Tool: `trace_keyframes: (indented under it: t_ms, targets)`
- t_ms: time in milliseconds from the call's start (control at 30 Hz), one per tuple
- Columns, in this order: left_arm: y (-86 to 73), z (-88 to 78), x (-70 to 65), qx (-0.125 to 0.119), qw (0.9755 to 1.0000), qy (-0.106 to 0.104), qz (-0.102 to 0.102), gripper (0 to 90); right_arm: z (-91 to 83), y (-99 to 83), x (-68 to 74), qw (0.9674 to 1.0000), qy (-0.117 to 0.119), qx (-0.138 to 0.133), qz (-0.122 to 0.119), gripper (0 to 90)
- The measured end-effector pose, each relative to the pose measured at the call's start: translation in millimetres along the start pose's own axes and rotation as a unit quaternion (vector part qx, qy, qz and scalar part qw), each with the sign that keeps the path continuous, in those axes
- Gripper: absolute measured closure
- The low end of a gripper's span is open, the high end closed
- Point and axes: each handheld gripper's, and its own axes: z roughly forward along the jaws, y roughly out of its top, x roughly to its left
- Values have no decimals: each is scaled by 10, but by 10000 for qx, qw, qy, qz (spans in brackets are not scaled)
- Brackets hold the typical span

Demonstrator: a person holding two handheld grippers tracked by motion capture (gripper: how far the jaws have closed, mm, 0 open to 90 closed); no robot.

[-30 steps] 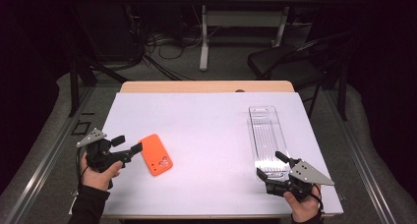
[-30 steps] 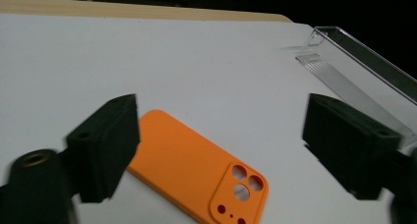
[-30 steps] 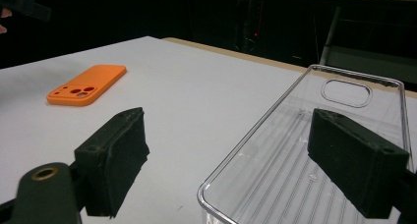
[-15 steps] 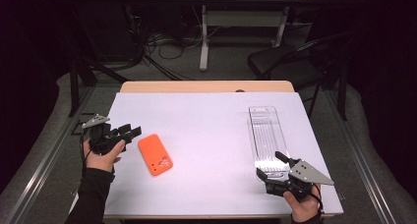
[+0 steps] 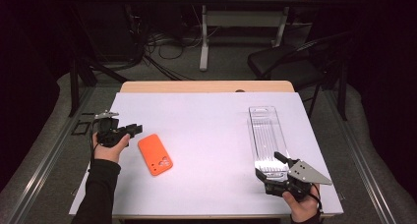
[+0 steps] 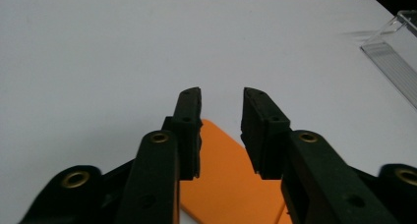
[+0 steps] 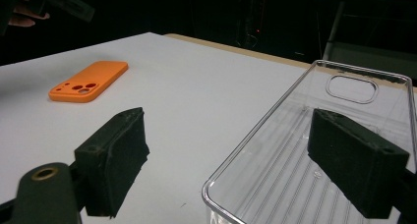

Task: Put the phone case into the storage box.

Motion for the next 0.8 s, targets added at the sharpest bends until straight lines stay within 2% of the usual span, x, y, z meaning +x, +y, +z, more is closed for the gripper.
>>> trace_keyframes:
  t_ms: [33,100,200,367,533,667,800]
  targets:
    - [-38,42,39,84,9999,-36,-86,733,1,-2,-1,10000,0,2,8,140]
    - [-74,90,86,277,9996,14,-96,780,9,-7,1,10000,-3,-5,44,141]
    - [-111,124,118,379,9992,110,-93,833,17,-7,7,10000,24,15,17,141]
    - [-227,215,238,661,9971,311,-190,899,30,-12,23,9999,79,84,-41,141]
    - [-298,298,288,922,9938,533,-335,900,20,-15,11,10000,55,44,-22,141]
    - [-332,342,327,997,9916,674,-475,900,13,-18,7,10000,62,64,3,141]
    - [-339,365,344,969,9910,764,-513,900,12,-20,7,10000,64,59,9,141]
